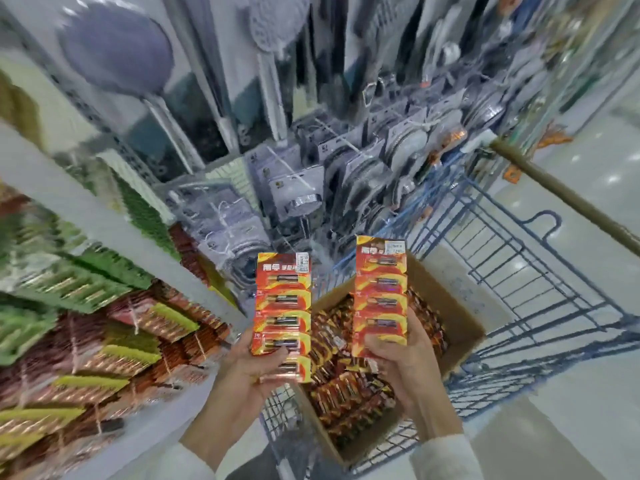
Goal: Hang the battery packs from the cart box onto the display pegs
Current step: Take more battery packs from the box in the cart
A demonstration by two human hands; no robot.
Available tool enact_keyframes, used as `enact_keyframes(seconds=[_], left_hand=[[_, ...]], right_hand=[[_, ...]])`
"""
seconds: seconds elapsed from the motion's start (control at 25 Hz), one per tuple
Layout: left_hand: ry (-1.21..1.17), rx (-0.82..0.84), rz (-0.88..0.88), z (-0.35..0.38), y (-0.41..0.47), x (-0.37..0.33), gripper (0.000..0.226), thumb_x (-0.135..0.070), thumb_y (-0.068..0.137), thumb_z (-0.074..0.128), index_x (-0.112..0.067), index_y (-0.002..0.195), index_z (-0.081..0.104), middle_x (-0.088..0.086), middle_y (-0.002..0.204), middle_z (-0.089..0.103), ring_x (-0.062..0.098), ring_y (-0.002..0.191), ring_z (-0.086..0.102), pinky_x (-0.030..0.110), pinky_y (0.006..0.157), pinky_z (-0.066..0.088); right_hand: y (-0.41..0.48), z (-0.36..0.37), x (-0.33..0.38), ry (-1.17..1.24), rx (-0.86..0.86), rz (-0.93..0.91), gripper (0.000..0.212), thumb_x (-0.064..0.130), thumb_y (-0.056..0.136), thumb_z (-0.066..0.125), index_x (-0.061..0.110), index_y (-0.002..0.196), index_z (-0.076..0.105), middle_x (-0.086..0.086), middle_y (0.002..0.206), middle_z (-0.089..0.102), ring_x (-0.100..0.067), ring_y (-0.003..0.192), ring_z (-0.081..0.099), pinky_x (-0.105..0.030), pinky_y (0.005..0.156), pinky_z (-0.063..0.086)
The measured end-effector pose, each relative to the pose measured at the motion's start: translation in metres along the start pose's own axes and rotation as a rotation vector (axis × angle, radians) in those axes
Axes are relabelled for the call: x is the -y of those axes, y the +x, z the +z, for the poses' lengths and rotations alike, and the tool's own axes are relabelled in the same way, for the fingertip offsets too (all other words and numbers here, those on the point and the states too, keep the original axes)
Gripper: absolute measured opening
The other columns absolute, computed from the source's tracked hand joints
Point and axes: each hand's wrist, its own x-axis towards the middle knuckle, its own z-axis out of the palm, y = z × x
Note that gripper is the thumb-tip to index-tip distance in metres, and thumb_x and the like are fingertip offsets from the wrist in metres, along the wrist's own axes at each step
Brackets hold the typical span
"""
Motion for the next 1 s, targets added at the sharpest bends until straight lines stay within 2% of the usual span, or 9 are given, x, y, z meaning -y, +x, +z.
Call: enact_keyframes(seconds=[0.08,0.2,0.36,0.48,0.56,0.64,0.76,0.92,1.0], left_hand=[[-0.059,-0.03,0.08,-0.011,-0.021,-0.016,0.062,0.004,0.077,0.07,-0.006,0.137,0.059,0.022,0.115,0.073,0.036,0.091,0.074,0.043,0.066,0.064],[-0.117,-0.11,0.2,-0.037,-0.05,-0.037,0.058,0.001,0.078,0.07,-0.006,0.134,0.06,0.02,0.11,0.074,0.034,0.088,0.075,0.042,0.067,0.064],[-0.15,-0.157,0.274,-0.073,-0.088,-0.054,0.064,0.002,0.074,0.079,-0.008,0.134,0.061,0.022,0.111,0.074,0.036,0.093,0.075,0.042,0.067,0.063],[-0.219,-0.178,0.313,-0.115,-0.118,-0.064,0.08,0.002,0.063,0.088,-0.01,0.136,0.06,0.02,0.112,0.075,0.037,0.092,0.075,0.044,0.065,0.062],[-0.264,-0.213,0.339,-0.149,-0.138,-0.074,0.096,-0.008,0.053,0.097,-0.009,0.141,0.058,0.022,0.115,0.074,0.038,0.089,0.074,0.045,0.064,0.061],[-0.293,-0.231,0.367,-0.179,-0.158,-0.086,0.082,-0.008,0.061,0.096,-0.009,0.136,0.063,0.021,0.111,0.075,0.036,0.085,0.074,0.043,0.062,0.061],[-0.337,-0.272,0.395,-0.219,-0.182,-0.106,0.06,-0.021,0.073,0.081,-0.013,0.131,0.067,0.019,0.114,0.076,0.038,0.091,0.075,0.042,0.067,0.061],[-0.321,-0.309,0.468,-0.264,-0.214,-0.139,0.096,-0.046,0.047,0.103,-0.018,0.131,0.067,0.018,0.116,0.076,0.039,0.098,0.076,0.046,0.072,0.063],[-0.312,-0.321,0.528,-0.275,-0.227,-0.155,0.071,-0.043,0.064,0.091,-0.02,0.127,0.067,0.013,0.108,0.079,0.034,0.091,0.079,0.043,0.068,0.062]], right_hand=[[-0.007,0.029,0.007,-0.147,0.1,-0.059,0.072,-0.008,0.064,0.087,0.02,0.125,0.063,-0.018,0.113,0.074,-0.041,0.104,0.07,-0.054,0.093,0.056],[-0.022,0.085,0.006,-0.252,0.243,-0.128,0.064,-0.001,0.058,0.093,0.024,0.112,0.071,-0.019,0.107,0.075,-0.044,0.101,0.069,-0.056,0.095,0.052],[-0.046,0.147,-0.008,-0.248,0.353,-0.085,0.06,0.002,0.051,0.096,0.031,0.099,0.076,-0.013,0.1,0.077,-0.03,0.09,0.073,-0.044,0.083,0.058],[-0.062,0.19,-0.034,-0.265,0.382,-0.041,0.078,0.013,0.042,0.1,0.019,0.114,0.07,-0.017,0.102,0.076,-0.03,0.086,0.074,-0.041,0.073,0.057],[-0.076,0.225,-0.053,-0.224,0.39,-0.026,0.071,0.014,0.052,0.092,0.01,0.118,0.066,-0.016,0.093,0.076,-0.029,0.073,0.072,-0.037,0.06,0.057],[-0.09,0.257,-0.07,-0.13,0.407,0.01,0.047,0.01,0.068,0.073,0.007,0.114,0.065,-0.013,0.08,0.074,-0.026,0.06,0.071,-0.033,0.048,0.056],[-0.106,0.296,-0.096,-0.053,0.438,0.105,0.045,0.017,0.079,0.064,0.003,0.122,0.065,-0.02,0.092,0.075,-0.034,0.073,0.073,-0.04,0.057,0.06],[-0.129,0.35,-0.119,-0.006,0.53,0.121,0.045,0.032,0.076,0.074,0.002,0.109,0.075,-0.022,0.089,0.074,-0.035,0.07,0.074,-0.046,0.056,0.06],[-0.137,0.369,-0.128,-0.009,0.483,0.091,0.044,0.03,0.084,0.058,0.001,0.116,0.069,-0.022,0.089,0.074,-0.035,0.068,0.073,-0.048,0.063,0.056]])
